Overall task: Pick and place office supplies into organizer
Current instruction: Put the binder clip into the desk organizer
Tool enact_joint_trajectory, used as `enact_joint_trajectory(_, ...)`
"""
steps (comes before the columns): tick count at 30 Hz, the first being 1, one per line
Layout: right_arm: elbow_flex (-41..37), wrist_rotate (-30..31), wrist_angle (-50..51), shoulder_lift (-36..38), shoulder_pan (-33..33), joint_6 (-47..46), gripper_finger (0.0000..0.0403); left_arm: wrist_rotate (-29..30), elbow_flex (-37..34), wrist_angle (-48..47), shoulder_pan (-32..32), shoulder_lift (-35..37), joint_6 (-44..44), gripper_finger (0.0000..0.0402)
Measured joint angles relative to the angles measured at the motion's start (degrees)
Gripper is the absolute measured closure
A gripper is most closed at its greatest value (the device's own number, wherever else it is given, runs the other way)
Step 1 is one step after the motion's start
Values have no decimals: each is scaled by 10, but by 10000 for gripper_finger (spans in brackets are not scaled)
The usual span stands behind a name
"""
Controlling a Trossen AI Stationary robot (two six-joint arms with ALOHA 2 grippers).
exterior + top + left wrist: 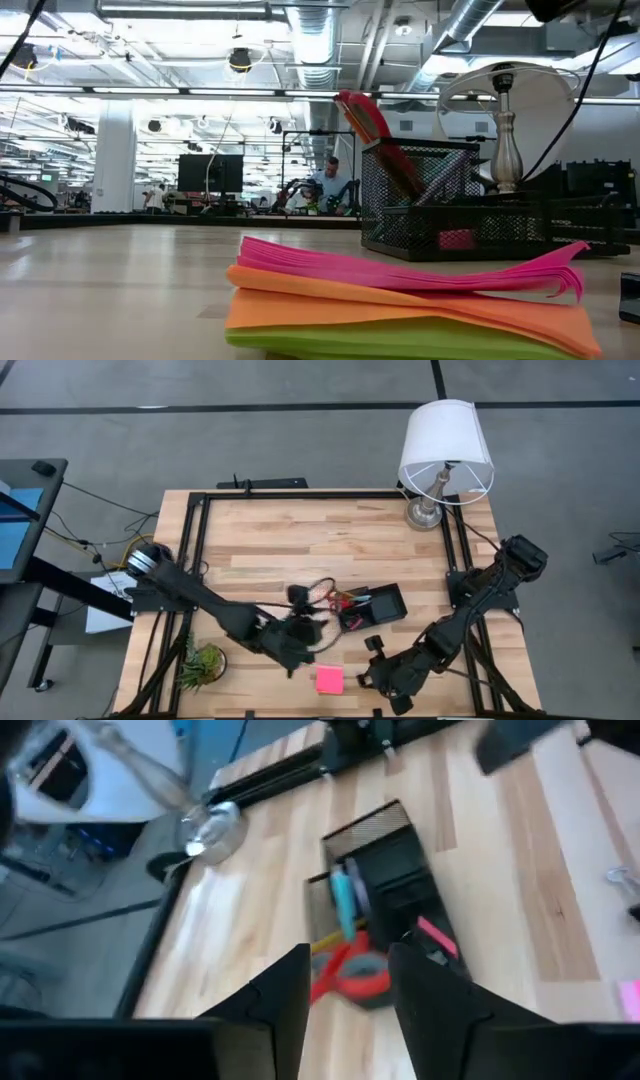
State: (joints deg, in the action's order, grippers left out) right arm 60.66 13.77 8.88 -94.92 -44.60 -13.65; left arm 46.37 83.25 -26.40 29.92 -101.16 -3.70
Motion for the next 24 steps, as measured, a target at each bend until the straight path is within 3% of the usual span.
enact_joint_trajectory(5, 0, -2, -17, 0, -20, 12, 322, 15, 0, -102, 30, 135, -47, 276)
enact_joint_trajectory(11, 0, -3, 3, 0, -40, 92, 322, 16, -21, -174, 64, 281, -63, 276)
enact_joint_trajectory(18, -1, -5, 30, 11, -26, 98, 322, 17, -166, -161, 82, 388, -117, 276)
enact_joint_trajectory(24, 0, -29, 87, 156, 7, 62, 322, 21, -275, -102, 81, 420, -161, 276)
